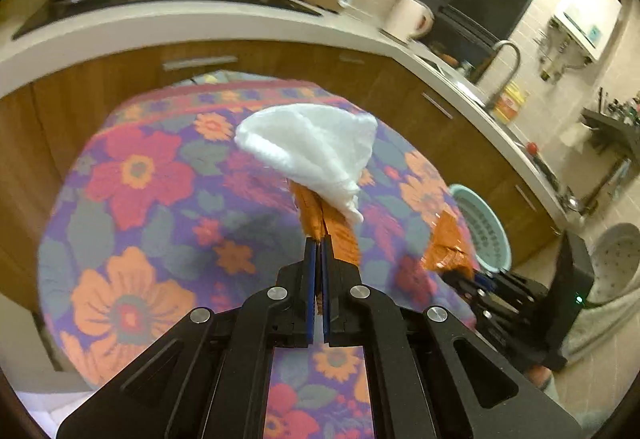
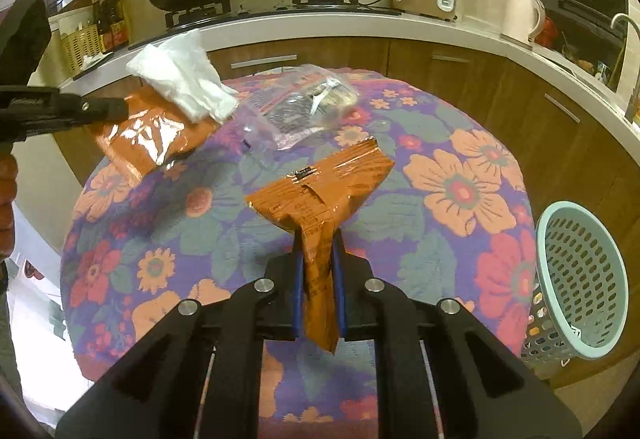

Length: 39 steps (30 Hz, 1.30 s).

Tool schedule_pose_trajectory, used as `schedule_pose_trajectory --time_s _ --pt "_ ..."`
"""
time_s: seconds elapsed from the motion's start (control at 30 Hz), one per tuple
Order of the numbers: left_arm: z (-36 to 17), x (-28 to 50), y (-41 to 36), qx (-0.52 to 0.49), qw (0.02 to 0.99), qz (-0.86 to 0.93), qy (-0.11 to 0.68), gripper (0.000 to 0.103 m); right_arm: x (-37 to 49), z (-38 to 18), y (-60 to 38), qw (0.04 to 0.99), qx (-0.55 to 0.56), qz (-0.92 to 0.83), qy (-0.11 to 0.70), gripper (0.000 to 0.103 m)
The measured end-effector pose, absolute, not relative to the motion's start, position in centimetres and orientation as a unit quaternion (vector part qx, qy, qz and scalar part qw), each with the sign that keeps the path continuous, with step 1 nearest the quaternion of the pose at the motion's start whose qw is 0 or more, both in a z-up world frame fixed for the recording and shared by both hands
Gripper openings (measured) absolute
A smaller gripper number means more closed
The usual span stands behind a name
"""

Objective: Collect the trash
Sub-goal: 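Carry both orange wrappers toward the blue basket with both tools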

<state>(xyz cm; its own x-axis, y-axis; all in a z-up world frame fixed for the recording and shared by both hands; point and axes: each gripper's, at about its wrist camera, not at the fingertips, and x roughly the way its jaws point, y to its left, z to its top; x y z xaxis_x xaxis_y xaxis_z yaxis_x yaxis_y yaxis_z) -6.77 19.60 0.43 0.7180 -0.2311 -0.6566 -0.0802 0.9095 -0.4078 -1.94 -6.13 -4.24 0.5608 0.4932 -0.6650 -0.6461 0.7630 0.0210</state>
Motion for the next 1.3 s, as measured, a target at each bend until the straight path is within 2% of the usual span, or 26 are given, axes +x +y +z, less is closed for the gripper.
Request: schedule_pose_trajectory --time_s 0.1,0.2,0.37,0.63,0.9,1.3 --pt "-0.1 -5.5 19.2 -0.271 0.881 -0.119 0.370 0.000 -1.8 -3.4 -7.2 0.883 -0.105 0.317 0.329 0.010" --pt "0.0 -4.6 17.4 -0.245 0.889 -0.115 0.370 0.000 -1.4 -2.7 -8.8 0.892 -0.097 0.301 0.324 0.010" --pt "-2.6 -1.5 15.8 -0.212 0.863 -0.041 0.457 0.000 -0.3 -3.3 -11.0 0.893 -0.089 0.274 0.347 0.010" --pt "2.6 -4.4 16.1 -0.123 0.919 0.072 0.368 0.000 0.3 -3.7 -12.0 0.891 -0.065 0.283 0.348 0.010" --pt "2.6 -3.8 12.6 -0.062 0.922 0.041 0.381 0.000 0.2 -3.1 -12.9 0.896 -0.052 0.284 0.337 0.010" --pt "5.4 -1.7 6.4 -0.042 0.940 -0.033 0.338 0.000 2.7 -1.9 -20.2 0.922 -0.007 0.216 0.321 0.010"
